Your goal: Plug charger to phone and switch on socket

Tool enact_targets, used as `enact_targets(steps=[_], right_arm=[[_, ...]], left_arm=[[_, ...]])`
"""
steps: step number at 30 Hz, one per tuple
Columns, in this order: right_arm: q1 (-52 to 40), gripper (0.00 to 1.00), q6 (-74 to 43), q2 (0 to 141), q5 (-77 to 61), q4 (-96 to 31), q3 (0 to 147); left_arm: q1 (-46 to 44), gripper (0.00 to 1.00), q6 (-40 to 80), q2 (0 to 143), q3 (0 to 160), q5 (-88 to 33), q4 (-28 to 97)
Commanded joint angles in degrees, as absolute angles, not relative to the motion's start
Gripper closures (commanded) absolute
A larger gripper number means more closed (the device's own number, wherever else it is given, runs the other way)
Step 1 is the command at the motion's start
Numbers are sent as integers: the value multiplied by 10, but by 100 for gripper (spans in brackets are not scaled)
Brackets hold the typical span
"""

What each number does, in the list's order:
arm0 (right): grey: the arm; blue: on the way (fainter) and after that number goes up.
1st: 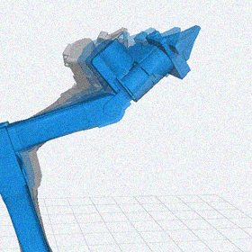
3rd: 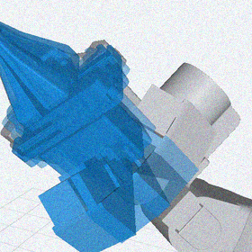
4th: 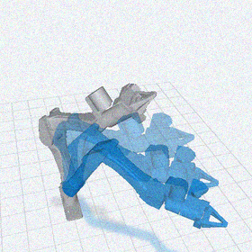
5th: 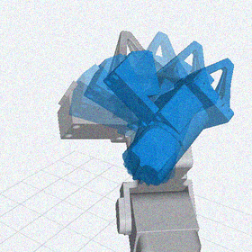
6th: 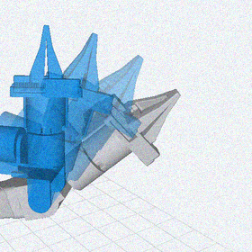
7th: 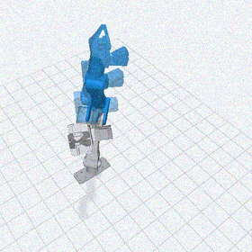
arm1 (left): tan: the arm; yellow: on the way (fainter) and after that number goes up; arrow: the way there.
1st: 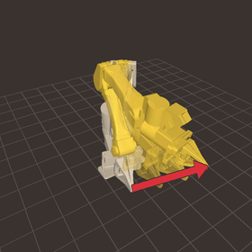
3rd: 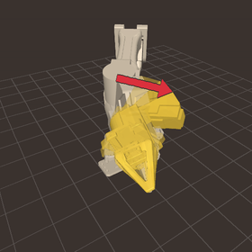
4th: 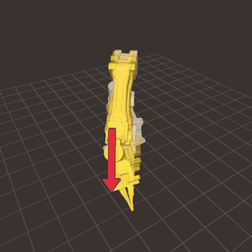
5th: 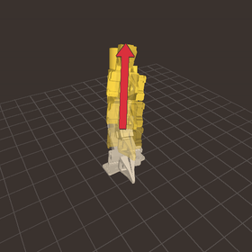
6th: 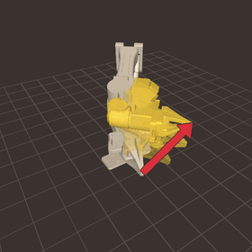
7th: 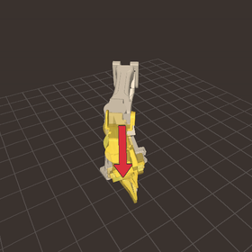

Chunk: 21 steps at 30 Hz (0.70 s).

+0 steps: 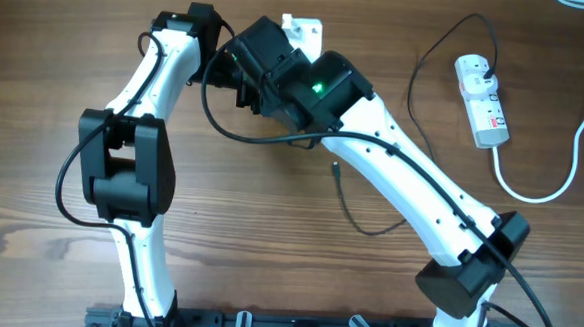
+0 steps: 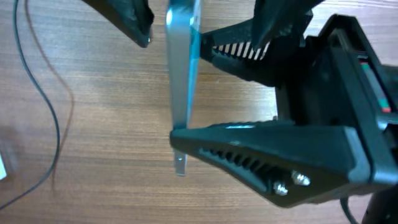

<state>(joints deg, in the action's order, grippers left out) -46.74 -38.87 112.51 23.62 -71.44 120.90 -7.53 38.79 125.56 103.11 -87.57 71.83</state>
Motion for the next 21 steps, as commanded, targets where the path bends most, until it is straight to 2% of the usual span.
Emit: enact_targets(steps=[1, 8, 17, 21], right_arm=[[-468, 50, -377, 1132, 246, -712, 1214], [-468, 62, -378, 1149, 255, -714, 1214], [-468, 63, -379, 1149, 302, -714, 1214], [-468, 68, -379, 1149, 302, -714, 1214]], left_arm=[[-73, 27, 395, 1230, 1032, -903, 719], [-73, 27, 395, 1230, 1032, -903, 719], [-73, 27, 395, 1230, 1032, -903, 719], [-73, 27, 395, 1230, 1032, -903, 719]])
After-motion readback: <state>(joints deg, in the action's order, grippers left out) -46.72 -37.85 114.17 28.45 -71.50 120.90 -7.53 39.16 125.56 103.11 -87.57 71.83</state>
